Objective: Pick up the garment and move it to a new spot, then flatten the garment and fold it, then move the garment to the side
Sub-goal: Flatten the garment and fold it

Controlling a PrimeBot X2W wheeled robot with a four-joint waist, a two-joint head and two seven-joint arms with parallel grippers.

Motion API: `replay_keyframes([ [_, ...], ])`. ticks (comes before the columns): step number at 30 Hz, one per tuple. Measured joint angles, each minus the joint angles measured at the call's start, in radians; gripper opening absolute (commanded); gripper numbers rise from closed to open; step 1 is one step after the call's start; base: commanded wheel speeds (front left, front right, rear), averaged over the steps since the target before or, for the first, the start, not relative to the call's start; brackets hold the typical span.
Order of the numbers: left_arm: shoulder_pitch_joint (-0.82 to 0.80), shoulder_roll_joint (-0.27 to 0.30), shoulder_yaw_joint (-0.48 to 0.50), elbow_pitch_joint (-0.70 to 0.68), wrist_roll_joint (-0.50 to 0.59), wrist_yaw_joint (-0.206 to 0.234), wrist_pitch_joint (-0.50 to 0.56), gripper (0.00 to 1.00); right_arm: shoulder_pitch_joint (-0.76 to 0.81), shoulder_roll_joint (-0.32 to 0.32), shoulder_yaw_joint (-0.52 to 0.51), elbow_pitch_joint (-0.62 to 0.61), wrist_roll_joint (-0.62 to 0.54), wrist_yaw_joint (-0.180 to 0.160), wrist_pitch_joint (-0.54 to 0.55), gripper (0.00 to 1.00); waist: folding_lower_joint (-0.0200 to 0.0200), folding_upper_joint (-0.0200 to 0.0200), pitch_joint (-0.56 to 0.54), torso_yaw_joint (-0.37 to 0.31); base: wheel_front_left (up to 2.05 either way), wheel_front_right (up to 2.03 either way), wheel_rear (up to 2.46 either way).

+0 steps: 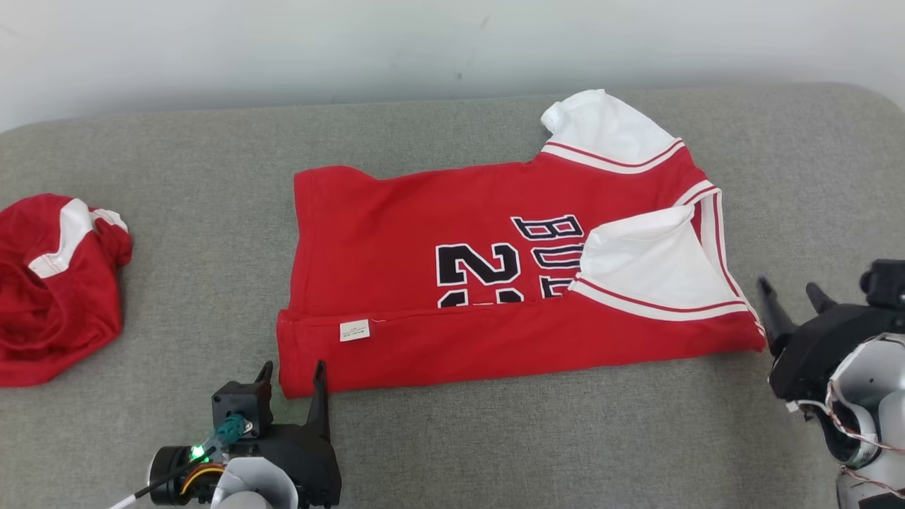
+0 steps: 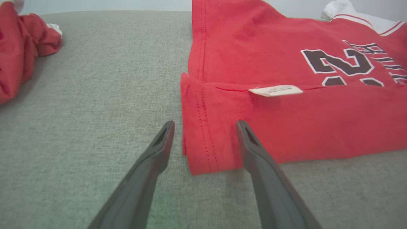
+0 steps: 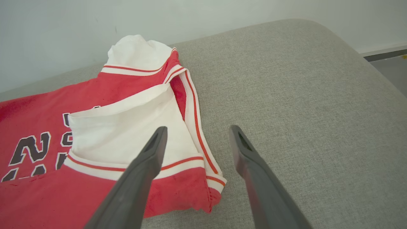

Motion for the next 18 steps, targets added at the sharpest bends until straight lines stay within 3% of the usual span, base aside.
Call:
replay_keyframes([
  [8,-0.035,0.001,-0.018,0.046,0.014,0.023,0.037,1.0,-0.043,-0.011,0.006,0.085,-0.095,0.0,0.03,1.0,0.0,0.0,0.033,-0.014,0.0,0.0,0.0],
  [18,-0.063,-0.003,-0.031,0.055,0.014,0.016,0.049,1.0,-0.087,0.01,0.015,0.174,-0.048,0.0,0.105,1.0,0.0,0.0,0.075,-0.009,0.0,0.0,0.0],
])
